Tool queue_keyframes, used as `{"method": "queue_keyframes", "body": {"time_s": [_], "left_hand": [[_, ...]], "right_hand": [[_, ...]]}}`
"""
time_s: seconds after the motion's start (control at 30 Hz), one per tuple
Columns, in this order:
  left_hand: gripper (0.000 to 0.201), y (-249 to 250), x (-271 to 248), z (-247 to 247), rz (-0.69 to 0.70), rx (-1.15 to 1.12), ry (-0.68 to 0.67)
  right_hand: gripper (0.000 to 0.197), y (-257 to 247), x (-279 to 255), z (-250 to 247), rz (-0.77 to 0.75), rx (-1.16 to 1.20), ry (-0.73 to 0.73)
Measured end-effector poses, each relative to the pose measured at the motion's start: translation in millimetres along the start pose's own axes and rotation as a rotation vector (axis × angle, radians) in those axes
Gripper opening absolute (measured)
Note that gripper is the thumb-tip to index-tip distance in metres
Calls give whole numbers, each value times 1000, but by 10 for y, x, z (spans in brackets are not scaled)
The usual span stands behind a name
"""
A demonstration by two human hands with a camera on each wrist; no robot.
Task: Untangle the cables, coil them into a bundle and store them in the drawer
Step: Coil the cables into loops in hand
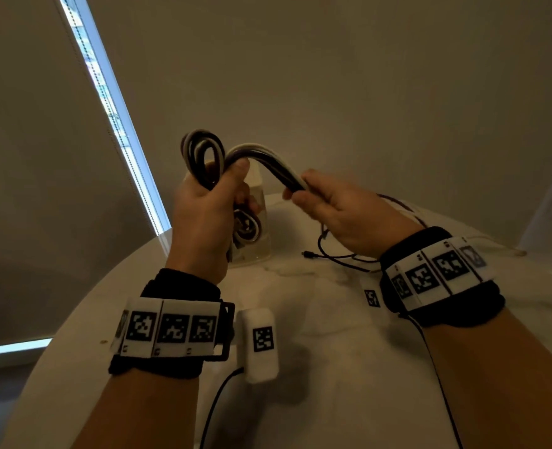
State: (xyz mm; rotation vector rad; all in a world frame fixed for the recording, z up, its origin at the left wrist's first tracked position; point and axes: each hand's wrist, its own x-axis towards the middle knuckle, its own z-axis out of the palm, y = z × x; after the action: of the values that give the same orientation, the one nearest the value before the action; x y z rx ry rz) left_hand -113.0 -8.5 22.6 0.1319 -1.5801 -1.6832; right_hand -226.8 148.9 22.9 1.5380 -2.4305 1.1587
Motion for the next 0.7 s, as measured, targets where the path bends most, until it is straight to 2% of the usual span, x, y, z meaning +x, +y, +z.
{"method": "queue_keyframes", "body": {"time_s": [0.07, 0.13, 0.17, 0.27, 0.43, 0.57, 0.7], "left_hand": [[13, 50, -32, 20, 63, 28, -18], [17, 97, -72, 59, 142, 107, -76], [21, 121, -91, 80, 172, 146, -105], [27, 165, -107, 113, 201, 205, -152], [19, 233, -97, 55, 223, 380, -225], [14, 277, -53, -61, 169, 401, -296], [12, 257, -49, -92, 111, 367, -354]], "right_hand": [[25, 9, 22, 58, 14, -92, -36], [25, 8, 35, 48, 50, -251, -22], [25, -8, 32, 14, 74, -254, -1], [21, -61, -10, -124, 113, -40, 50], [15, -171, -88, -223, 151, 327, 79], [21, -287, -112, -258, 147, 572, 96], [23, -360, -107, -221, 125, 683, 89]]}}
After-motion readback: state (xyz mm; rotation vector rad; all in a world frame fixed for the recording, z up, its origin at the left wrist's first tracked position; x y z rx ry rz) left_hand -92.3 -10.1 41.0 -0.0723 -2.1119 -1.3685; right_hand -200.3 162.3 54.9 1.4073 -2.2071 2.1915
